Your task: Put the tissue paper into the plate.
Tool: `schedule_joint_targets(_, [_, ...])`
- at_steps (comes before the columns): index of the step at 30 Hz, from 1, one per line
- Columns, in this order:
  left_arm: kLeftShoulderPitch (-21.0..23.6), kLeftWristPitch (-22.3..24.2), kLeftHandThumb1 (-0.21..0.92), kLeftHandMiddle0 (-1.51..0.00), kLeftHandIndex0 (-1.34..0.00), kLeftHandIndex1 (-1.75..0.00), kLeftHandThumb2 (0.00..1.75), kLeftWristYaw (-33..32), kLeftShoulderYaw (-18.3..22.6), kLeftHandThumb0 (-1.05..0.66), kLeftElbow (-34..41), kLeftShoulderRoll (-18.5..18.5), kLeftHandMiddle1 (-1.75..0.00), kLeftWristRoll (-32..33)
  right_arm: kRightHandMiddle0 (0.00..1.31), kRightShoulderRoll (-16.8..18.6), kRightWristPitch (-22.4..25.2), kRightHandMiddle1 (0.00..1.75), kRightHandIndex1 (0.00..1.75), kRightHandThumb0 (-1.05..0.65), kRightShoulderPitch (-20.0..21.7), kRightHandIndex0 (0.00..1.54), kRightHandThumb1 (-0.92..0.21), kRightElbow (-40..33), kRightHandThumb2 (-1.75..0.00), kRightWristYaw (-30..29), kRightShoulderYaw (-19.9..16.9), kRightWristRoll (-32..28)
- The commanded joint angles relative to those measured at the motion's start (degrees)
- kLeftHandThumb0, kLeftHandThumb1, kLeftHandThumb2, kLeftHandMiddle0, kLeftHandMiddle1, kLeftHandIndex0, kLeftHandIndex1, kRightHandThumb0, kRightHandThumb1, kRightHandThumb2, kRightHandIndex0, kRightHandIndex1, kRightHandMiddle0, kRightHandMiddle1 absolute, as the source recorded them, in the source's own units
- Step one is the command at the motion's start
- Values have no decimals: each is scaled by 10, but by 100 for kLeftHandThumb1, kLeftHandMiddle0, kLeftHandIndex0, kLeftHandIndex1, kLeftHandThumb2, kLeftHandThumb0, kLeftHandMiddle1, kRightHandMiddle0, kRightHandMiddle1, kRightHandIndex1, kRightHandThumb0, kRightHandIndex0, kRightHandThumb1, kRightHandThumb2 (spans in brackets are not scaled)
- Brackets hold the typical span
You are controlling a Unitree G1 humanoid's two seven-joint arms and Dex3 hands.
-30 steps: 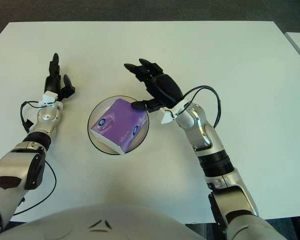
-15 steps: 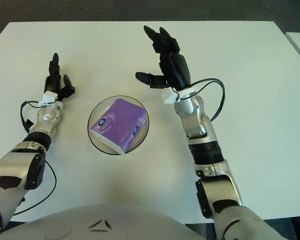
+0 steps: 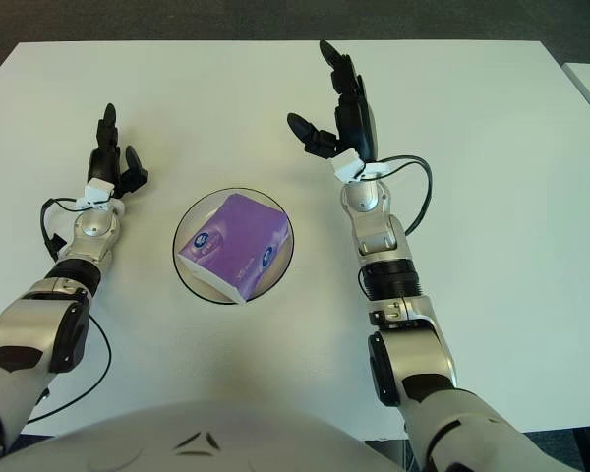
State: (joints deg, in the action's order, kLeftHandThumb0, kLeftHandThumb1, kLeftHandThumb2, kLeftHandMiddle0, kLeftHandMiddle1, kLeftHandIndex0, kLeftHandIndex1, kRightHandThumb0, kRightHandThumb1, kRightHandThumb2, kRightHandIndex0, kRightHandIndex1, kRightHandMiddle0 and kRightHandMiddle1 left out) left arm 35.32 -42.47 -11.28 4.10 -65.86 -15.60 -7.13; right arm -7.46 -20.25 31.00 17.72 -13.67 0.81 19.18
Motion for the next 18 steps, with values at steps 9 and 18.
schedule_joint_targets(9, [-115,12,92,-4,-1,-1,107,-4,-9,-92,-56,42,-2,-7,0,32,-30,57,21,-89,28,17,-92,74,-64,-18,-26,-66])
schedule_joint_targets(18, [-115,8,92,-4,-1,-1,107,-3,-9,-93,-56,39,-2,-8,0,45,-56,54,21,-80,43,15,-92,138,-67,0,-39,-113])
